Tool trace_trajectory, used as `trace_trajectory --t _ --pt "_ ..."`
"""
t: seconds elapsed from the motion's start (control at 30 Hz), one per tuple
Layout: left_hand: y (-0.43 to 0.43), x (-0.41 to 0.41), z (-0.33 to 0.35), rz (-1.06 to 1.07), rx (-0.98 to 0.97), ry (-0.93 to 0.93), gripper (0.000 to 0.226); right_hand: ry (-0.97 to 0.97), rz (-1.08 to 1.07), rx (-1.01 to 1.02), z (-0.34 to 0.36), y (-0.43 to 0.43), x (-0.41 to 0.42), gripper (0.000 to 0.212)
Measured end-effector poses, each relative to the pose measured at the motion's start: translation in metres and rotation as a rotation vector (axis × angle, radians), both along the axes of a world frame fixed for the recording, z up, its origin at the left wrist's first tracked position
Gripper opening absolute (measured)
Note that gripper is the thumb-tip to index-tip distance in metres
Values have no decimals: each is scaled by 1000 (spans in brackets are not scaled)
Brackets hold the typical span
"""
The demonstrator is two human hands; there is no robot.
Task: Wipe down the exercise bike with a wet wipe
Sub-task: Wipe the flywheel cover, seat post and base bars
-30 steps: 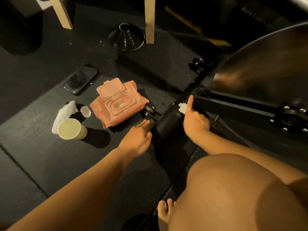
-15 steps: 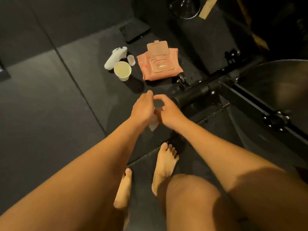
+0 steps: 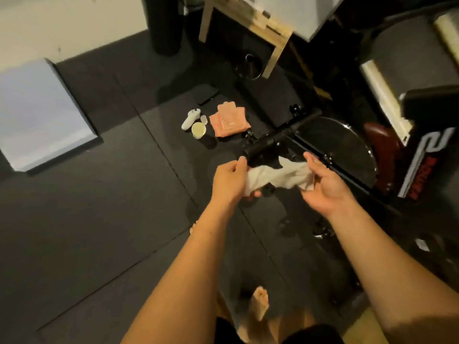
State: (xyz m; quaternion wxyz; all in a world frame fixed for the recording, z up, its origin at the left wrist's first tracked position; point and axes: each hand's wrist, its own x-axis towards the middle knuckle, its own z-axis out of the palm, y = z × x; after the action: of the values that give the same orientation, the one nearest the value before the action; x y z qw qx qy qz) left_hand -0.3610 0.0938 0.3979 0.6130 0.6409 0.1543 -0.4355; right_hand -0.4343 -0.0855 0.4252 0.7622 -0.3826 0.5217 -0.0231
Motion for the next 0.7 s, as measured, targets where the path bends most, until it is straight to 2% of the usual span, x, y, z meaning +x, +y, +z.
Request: trace_trajectory --t 0.07,0.1,0.17,0.23,0.4,0.47,0.6,0.63,0.7 --pt "-10 -7 37 -154 -12 -42 53 23 114 -136 42 0 -16 20" --pt "-16 -13 56 -250 -88 -53 54 29 162 -214 61 0 -23 20" --pt "-34 -31 93 -479 -249 -112 47 40 220 -360 99 -5 -41 20" --pt "-59 -57 126 -662 -299 -217 39 48 251 -513 135 -17 -67 21" --pt "-137 -156 195 -754 -446 -456 21 80 139 -809 204 -68 -197 16" --pt "-167 -213 221 -728 -485 -471 6 128 95 -842 227 -88 -273 13" --pt "-220 -356 262 -778 -514 -494 16 198 -21 -826 271 -114 -443 7" --pt "-234 -395 268 -812 -529 -498 16 154 -105 -802 282 -121 -487 7" --pt "-262 -471 277 -887 -522 -537 14 -46 -430 -666 296 -137 -572 7"
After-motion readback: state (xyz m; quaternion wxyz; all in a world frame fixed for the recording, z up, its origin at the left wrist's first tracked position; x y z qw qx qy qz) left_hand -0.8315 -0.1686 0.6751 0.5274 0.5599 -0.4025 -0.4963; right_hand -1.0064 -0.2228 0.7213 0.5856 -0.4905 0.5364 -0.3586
